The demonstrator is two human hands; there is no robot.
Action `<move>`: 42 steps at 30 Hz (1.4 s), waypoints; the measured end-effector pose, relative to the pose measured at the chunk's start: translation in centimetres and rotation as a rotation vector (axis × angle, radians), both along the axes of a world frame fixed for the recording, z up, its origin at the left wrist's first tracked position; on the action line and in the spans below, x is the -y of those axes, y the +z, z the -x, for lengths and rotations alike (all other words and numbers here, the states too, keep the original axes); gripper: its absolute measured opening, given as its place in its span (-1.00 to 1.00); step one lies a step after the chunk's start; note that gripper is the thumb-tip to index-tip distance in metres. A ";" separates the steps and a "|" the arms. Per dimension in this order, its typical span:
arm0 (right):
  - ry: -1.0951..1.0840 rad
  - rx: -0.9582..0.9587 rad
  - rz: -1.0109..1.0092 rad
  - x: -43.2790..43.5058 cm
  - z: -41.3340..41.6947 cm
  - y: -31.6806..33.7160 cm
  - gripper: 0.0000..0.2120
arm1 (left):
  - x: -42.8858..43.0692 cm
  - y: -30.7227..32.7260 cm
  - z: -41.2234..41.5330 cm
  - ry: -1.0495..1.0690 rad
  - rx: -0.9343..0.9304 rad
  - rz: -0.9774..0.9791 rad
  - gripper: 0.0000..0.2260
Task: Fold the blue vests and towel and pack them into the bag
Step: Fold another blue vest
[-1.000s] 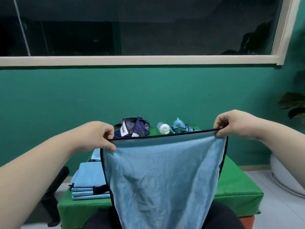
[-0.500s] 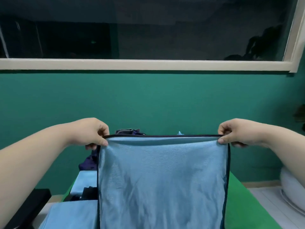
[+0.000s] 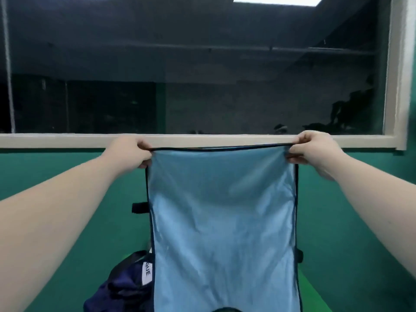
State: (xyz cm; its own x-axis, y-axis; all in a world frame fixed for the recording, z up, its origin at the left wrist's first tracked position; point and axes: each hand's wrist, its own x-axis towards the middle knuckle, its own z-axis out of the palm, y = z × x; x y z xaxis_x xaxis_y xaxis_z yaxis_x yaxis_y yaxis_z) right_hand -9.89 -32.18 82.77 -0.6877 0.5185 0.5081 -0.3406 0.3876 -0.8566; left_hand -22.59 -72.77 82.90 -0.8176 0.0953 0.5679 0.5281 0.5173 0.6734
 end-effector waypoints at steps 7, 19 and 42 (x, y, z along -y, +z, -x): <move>0.053 -0.042 -0.103 0.4 -7.2 -1.8 -0.72 | 1.0 -3.2 -7.5 -0.035 -0.036 -0.030 -0.90; 0.173 0.670 -0.324 1.6 -21.4 -20.4 -0.83 | 5.4 -22.8 -20.0 -0.170 0.379 0.549 -0.90; -0.019 0.763 -0.192 -0.4 -16.6 -35.3 -0.85 | 1.1 -34.2 -13.7 -0.119 0.295 0.646 -0.86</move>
State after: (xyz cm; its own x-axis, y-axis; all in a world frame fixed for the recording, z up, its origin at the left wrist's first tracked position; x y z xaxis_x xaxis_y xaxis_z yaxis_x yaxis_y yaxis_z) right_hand 6.76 -31.81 47.46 -0.8747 0.4843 -0.0186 0.3223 0.5527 -0.7685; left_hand -8.85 -73.88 48.69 -0.8913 0.4358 0.1251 0.4491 0.8109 0.3752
